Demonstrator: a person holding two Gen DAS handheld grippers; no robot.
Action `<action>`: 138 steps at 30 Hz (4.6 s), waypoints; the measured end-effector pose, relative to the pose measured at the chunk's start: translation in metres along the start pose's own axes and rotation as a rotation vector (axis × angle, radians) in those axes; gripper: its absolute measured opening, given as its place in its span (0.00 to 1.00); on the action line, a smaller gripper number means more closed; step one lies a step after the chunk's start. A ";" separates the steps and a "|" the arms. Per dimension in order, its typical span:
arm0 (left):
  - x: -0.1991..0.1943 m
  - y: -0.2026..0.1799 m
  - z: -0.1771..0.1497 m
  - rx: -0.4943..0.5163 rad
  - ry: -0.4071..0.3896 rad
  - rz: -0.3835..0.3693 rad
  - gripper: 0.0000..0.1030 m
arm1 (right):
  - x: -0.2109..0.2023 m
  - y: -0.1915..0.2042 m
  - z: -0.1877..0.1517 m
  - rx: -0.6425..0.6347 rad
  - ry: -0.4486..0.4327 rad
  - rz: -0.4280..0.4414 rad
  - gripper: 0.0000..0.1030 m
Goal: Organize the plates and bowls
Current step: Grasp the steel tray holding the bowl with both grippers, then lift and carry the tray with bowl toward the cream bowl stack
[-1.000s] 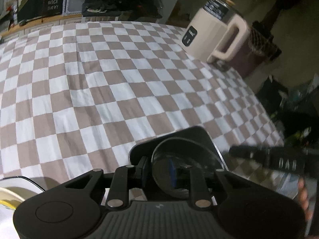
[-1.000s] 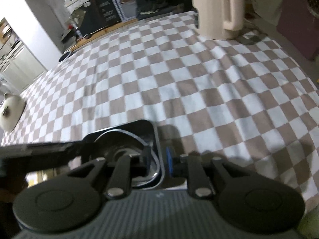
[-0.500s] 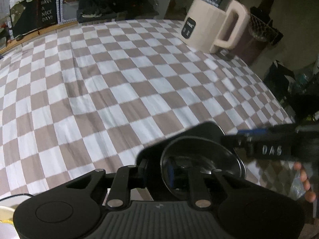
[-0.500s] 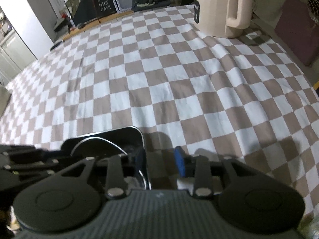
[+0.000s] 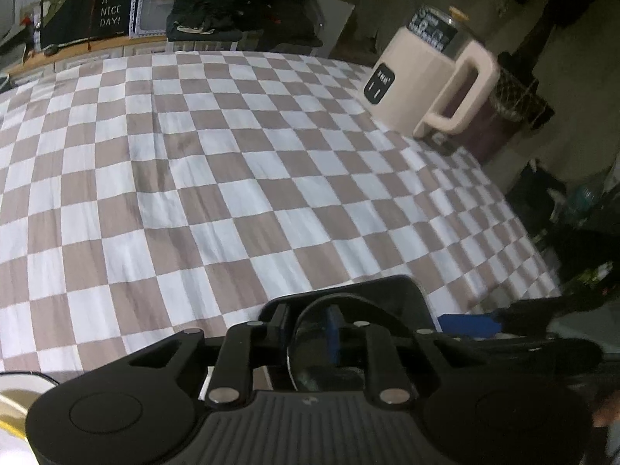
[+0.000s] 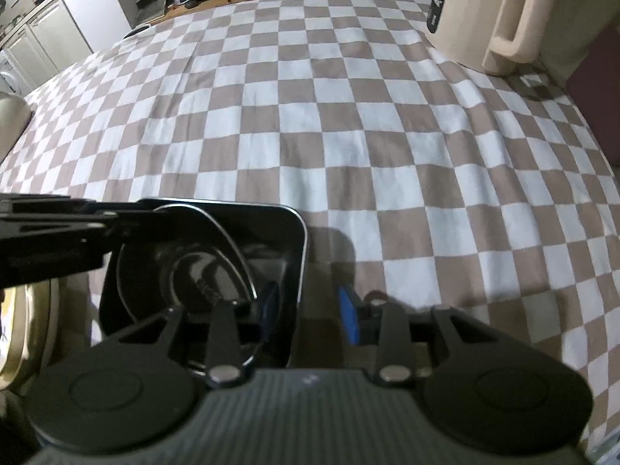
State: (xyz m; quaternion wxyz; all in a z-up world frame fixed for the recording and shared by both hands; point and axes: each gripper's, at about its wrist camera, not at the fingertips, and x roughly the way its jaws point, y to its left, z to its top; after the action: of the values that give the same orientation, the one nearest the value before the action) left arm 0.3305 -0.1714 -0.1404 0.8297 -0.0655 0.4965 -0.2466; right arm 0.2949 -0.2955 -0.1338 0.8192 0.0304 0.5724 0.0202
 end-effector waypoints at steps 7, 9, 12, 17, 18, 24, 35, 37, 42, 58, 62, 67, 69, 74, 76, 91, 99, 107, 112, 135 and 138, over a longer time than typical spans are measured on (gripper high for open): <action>-0.029 -0.002 -0.003 0.049 -0.020 0.015 0.29 | -0.004 -0.001 0.003 0.017 -0.026 0.010 0.41; -0.032 -0.001 -0.007 0.081 -0.002 0.042 0.33 | -0.004 -0.001 0.004 0.021 -0.028 0.010 0.41; -0.032 0.003 -0.015 0.125 0.047 0.071 0.37 | -0.007 -0.001 0.003 0.034 -0.033 0.008 0.42; -0.030 0.008 -0.031 0.179 0.121 0.064 0.47 | -0.010 -0.005 0.004 0.062 -0.042 0.008 0.46; -0.030 0.009 -0.034 0.186 0.130 0.059 0.50 | -0.011 -0.005 0.003 0.065 -0.045 0.009 0.47; -0.029 0.008 -0.038 0.205 0.133 0.071 0.51 | -0.013 -0.003 0.002 0.065 -0.055 0.016 0.48; -0.010 0.013 -0.027 0.139 0.102 0.130 0.51 | -0.007 -0.003 -0.004 0.043 -0.006 0.036 0.22; -0.009 0.017 -0.024 0.101 0.100 0.109 0.49 | -0.006 -0.002 -0.004 0.030 0.003 0.040 0.19; -0.006 0.031 -0.021 -0.031 0.118 0.010 0.28 | -0.004 0.000 -0.006 0.010 0.007 0.062 0.12; -0.006 0.034 -0.023 -0.117 0.107 -0.056 0.10 | -0.003 -0.005 -0.007 0.029 0.010 0.071 0.09; -0.006 0.035 -0.024 -0.123 0.113 -0.060 0.10 | -0.003 -0.005 -0.006 0.028 0.009 0.069 0.09; -0.005 0.036 -0.023 -0.137 0.107 -0.065 0.09 | -0.001 -0.004 -0.006 0.019 0.012 0.064 0.07; -0.005 0.036 -0.023 -0.138 0.105 -0.065 0.09 | -0.001 -0.004 -0.007 0.019 0.010 0.064 0.06; -0.007 0.035 -0.023 -0.135 0.099 -0.064 0.09 | -0.001 -0.004 -0.006 0.024 0.008 0.064 0.06; -0.007 0.035 -0.023 -0.133 0.097 -0.063 0.09 | -0.002 -0.004 -0.006 0.027 0.007 0.067 0.05; -0.029 0.038 -0.013 -0.172 0.017 -0.110 0.08 | -0.029 -0.016 -0.005 0.121 -0.094 0.136 0.04; -0.061 0.049 -0.005 -0.218 -0.074 -0.144 0.08 | -0.052 -0.013 -0.002 0.154 -0.175 0.197 0.05; -0.102 0.063 -0.007 -0.235 -0.162 -0.131 0.08 | -0.074 0.007 -0.005 0.156 -0.263 0.259 0.06; -0.136 0.074 -0.010 -0.239 -0.236 -0.130 0.09 | -0.084 0.027 -0.004 0.147 -0.304 0.308 0.06; -0.246 0.132 -0.086 -0.363 -0.436 -0.086 0.15 | -0.088 0.097 -0.012 0.045 -0.350 0.460 0.07; -0.250 0.137 -0.099 -0.374 -0.433 -0.085 0.15 | -0.090 0.099 -0.017 0.043 -0.347 0.465 0.07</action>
State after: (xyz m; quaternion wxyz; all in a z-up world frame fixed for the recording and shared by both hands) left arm 0.1967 0.0798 -0.0406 0.8788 -0.2894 0.3414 -0.1658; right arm 0.2484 -0.2020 -0.0475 0.8775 0.1811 0.4015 0.1898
